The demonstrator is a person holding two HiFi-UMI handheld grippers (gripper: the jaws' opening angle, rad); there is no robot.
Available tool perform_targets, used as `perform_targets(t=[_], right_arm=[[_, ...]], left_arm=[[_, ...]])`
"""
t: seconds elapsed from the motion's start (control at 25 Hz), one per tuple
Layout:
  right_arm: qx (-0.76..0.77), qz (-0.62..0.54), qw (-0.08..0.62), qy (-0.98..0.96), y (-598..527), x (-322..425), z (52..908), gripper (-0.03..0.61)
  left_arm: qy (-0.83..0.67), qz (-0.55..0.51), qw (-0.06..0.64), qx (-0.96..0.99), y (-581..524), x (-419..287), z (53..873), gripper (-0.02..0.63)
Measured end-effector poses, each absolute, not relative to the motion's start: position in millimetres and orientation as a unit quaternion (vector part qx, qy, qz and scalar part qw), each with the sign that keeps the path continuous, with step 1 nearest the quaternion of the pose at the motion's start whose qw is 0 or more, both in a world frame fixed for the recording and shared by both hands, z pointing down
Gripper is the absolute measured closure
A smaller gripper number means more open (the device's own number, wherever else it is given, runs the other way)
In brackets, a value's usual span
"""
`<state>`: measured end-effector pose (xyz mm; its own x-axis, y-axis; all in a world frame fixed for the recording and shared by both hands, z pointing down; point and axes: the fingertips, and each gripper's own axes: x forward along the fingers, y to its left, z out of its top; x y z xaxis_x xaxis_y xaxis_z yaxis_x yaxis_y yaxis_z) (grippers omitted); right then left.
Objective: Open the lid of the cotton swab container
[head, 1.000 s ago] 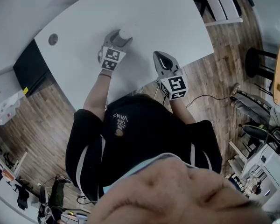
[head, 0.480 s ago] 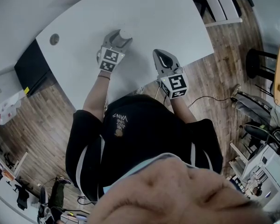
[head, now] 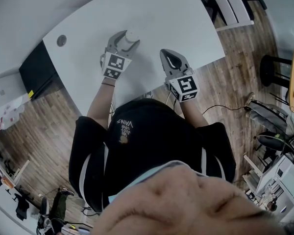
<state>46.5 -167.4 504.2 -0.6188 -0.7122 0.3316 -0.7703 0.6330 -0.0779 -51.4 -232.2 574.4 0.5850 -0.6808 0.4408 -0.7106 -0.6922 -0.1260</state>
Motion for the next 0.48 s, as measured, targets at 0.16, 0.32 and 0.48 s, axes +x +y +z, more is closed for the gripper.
perform_targets(t=[0.16,0.32,0.48], right_arm=[[0.406,0.090,0.124,-0.901,-166,43,491,0.565],[0.395,0.077,0.113,-0.908,-164,39,477,0.566],[0.386,0.062,0.096,-0.916,-163,34,460,0.566]], left_arm=[[-0.395,0.240,0.007,0.886,-221,-48,556,0.353],[-0.403,0.239,-0.007,0.883,-210,-45,532,0.353],[-0.402,0.235,-0.022,0.885,-197,-40,507,0.353]])
